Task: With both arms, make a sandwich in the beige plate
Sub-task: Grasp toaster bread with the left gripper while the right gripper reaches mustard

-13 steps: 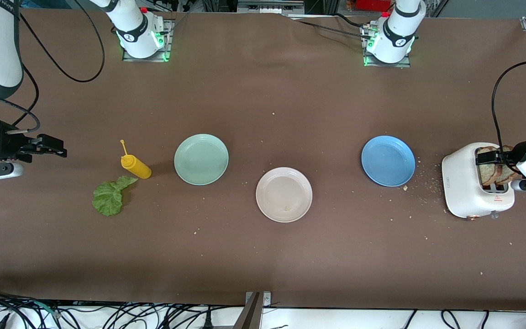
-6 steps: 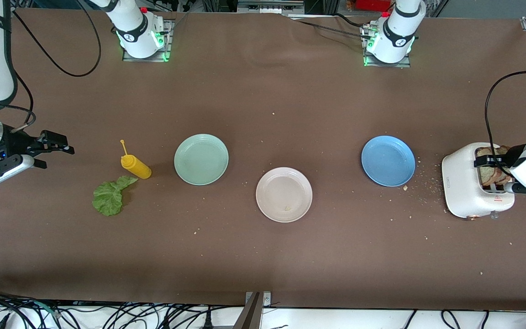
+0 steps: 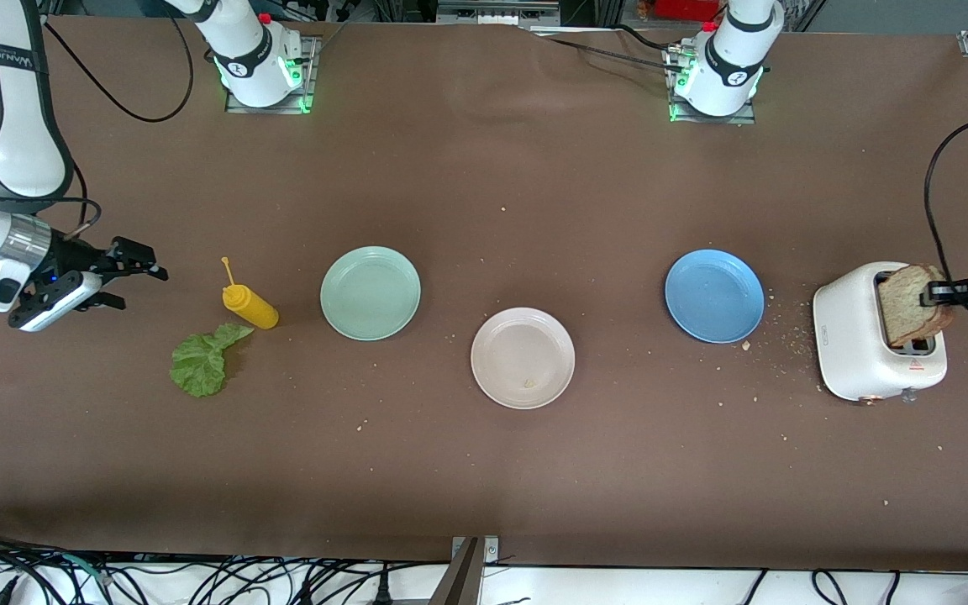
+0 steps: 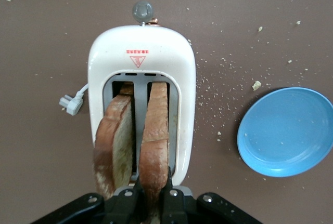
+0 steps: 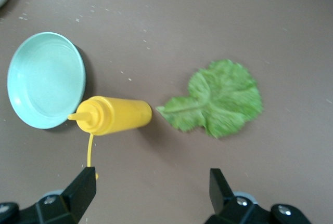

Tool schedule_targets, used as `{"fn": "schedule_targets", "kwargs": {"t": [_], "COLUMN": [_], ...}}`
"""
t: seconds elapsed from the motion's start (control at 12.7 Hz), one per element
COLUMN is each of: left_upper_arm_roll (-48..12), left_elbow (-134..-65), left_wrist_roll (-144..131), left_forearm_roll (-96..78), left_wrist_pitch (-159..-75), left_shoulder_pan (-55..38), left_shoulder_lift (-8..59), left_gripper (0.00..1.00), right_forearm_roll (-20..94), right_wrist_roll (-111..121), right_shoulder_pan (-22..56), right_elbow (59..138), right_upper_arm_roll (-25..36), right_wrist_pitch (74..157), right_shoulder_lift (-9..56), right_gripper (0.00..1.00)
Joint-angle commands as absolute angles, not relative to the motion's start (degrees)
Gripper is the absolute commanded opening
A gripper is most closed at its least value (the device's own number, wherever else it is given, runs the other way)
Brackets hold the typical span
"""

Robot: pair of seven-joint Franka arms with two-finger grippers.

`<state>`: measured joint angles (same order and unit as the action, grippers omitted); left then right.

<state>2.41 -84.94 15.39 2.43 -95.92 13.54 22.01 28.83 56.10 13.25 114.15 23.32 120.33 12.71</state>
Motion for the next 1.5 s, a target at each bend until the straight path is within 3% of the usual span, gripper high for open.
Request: {"fn": "schedule_targets", "kwargs": {"t": [0.0, 0.39, 0.95, 1.42], "left_upper_arm_roll": [1.8, -0.5, -0.5, -0.5], "left_elbow": [-78.4, -76.6, -76.3, -76.1], "left_wrist_roll": [16.4, 16.1, 7.3, 8.2], "left_forearm_roll": [2.8, -15.7, -36.0, -50.1], "left_wrist_pitch": [-89.2, -83.8, -82.9, -91.5], "left_shoulder_pan": [13.6, 10.4, -2.8, -7.7], "left_shoulder_lift": [22.1, 23.0, 36.4, 41.7], "left_gripper": [0.0, 0.0, 0.0, 0.0], "right_forearm_roll": [35.8, 47.4, 64.6, 75.2], "right_wrist_roll": [65.3, 87.7, 116.2, 127.2], "right_shoulder_pan": [13.4, 13.3, 11.2, 11.0], "right_elbow": [120.6, 124.9, 125.2, 118.7], "right_upper_arm_roll": [23.2, 23.3, 23.4, 23.3], "right_wrist_pitch": [125.1, 125.9, 125.2, 118.0], "right_shoulder_lift": [10.9, 12.7, 22.4, 30.8], "right_gripper": [0.99, 0.99, 0.99, 0.99]}}
